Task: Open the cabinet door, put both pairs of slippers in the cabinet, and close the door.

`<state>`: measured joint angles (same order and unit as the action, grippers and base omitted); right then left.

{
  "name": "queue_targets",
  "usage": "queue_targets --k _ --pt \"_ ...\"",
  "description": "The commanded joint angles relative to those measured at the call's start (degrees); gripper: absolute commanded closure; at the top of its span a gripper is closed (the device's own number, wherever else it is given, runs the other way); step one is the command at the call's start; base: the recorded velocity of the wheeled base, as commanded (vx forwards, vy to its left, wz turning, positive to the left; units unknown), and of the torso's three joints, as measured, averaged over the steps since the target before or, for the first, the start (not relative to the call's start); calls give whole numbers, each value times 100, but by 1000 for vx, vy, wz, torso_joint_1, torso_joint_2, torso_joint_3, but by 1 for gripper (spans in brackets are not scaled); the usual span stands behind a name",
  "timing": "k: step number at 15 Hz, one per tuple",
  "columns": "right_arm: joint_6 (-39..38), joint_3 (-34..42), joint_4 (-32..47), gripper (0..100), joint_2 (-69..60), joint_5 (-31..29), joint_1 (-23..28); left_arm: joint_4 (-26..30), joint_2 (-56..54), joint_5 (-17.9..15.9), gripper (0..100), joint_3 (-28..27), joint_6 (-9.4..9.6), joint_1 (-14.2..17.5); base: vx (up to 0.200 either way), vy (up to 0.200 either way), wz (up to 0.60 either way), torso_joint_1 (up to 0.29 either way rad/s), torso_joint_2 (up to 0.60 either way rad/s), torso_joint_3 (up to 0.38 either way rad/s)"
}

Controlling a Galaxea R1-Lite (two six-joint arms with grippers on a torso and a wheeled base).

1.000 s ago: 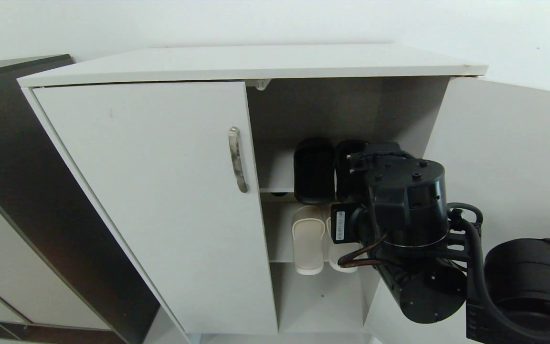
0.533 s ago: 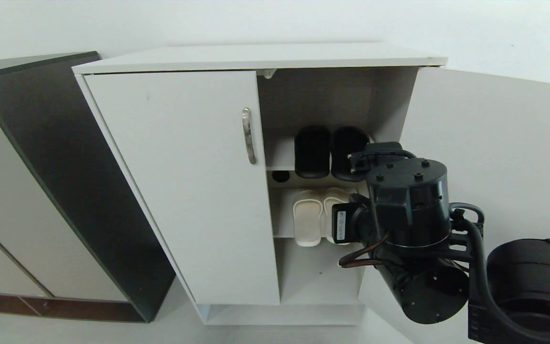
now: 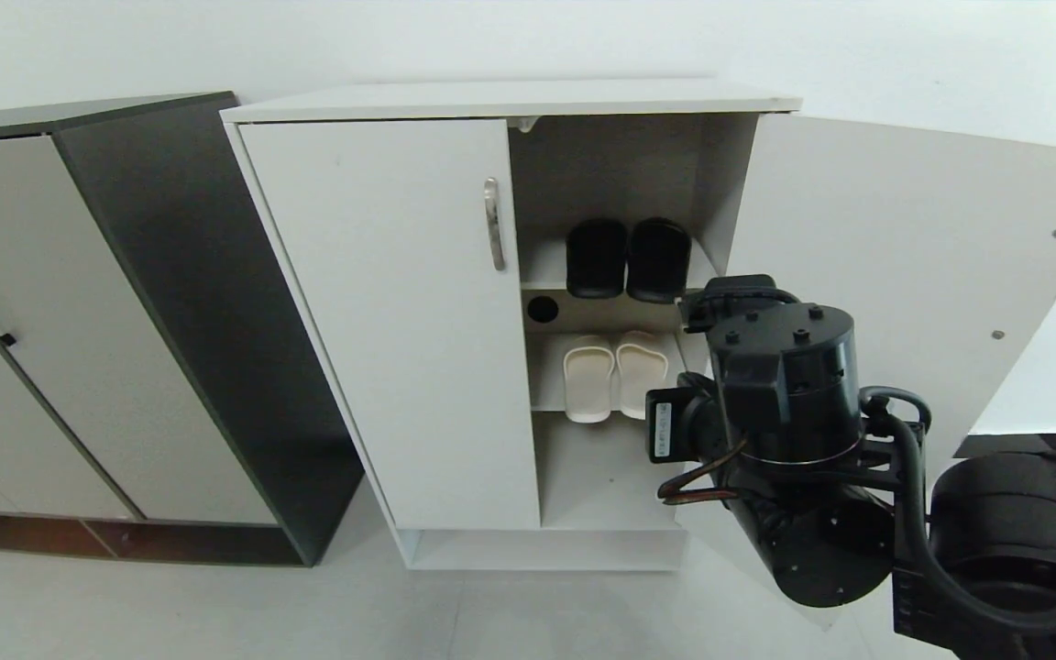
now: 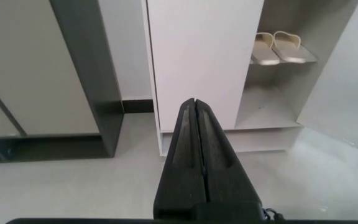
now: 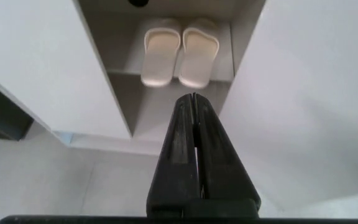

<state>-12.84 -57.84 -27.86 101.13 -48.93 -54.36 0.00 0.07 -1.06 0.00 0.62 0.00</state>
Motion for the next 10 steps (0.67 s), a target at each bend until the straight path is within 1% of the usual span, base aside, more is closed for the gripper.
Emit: queue_targets --k 1,3,4,6,10 --pt "9 36 -1 100 38 7 48 0 1 1 100 0 -1 0 -200 0 0 2 2 2" --pt "9 45 -1 100 108 7 92 0 1 1 100 0 -1 0 -200 0 0 2 5 5" --pt "0 72 -9 100 187 15 162 0 1 1 100 0 -1 0 0 0 0 0 0 0" --pt "-8 151 -18 100 179 218 171 0 1 1 100 0 8 0 0 0 0 0 0 0" --pt "18 221 -203 100 187 235 189 0 1 1 100 0 8 0 0 0 0 0 0 0"
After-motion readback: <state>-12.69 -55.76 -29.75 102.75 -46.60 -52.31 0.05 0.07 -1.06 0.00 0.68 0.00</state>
